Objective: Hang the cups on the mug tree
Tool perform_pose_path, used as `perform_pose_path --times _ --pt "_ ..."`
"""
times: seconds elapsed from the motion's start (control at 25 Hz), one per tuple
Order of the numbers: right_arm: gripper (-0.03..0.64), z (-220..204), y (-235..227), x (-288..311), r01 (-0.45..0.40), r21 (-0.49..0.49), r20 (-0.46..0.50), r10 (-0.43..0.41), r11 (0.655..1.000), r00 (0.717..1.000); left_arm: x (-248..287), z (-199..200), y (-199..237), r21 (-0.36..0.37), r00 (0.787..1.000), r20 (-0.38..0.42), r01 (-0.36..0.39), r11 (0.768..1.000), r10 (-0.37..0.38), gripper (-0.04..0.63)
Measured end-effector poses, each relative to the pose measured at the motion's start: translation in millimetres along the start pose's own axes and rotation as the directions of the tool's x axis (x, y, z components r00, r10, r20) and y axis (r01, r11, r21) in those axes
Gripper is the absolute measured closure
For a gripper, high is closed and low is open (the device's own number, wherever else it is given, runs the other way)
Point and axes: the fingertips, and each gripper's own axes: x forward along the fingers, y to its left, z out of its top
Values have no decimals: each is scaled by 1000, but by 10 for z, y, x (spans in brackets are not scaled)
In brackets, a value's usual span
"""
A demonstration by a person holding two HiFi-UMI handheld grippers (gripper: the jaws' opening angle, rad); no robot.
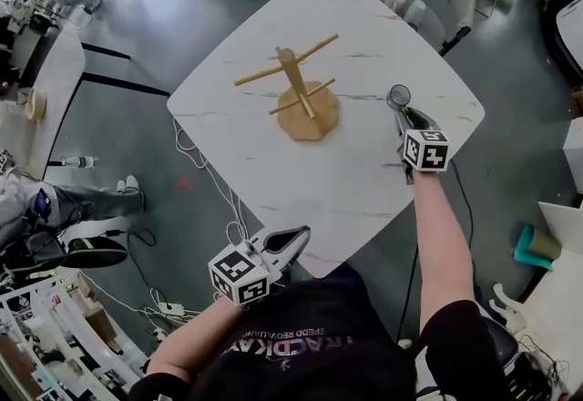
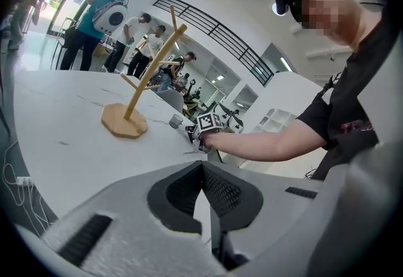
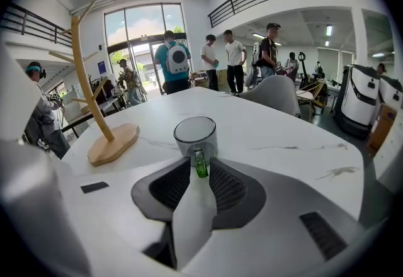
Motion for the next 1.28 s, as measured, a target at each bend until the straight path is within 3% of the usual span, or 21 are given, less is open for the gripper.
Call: perform_pose_path --times 0.36,0.68,0.96,1.28 --pt "566 -59 2 72 51 -85 -78 -58 995 995 -46 -30 11 -12 1000 8 -6 1000 6 598" --pt "575 -27 -21 11 90 -102 -50 -95 991 994 -100 -12 14 -9 1000 12 -13 1000 13 598" --pt "577 160 190 -39 82 -264 -25 -92 961 995 -95 10 29 -4 1000 21 -1 1000 1 598" --pt "577 482 513 -117 59 -381 22 -55 923 998 -174 55 17 0 999 39 0 1000 0 598"
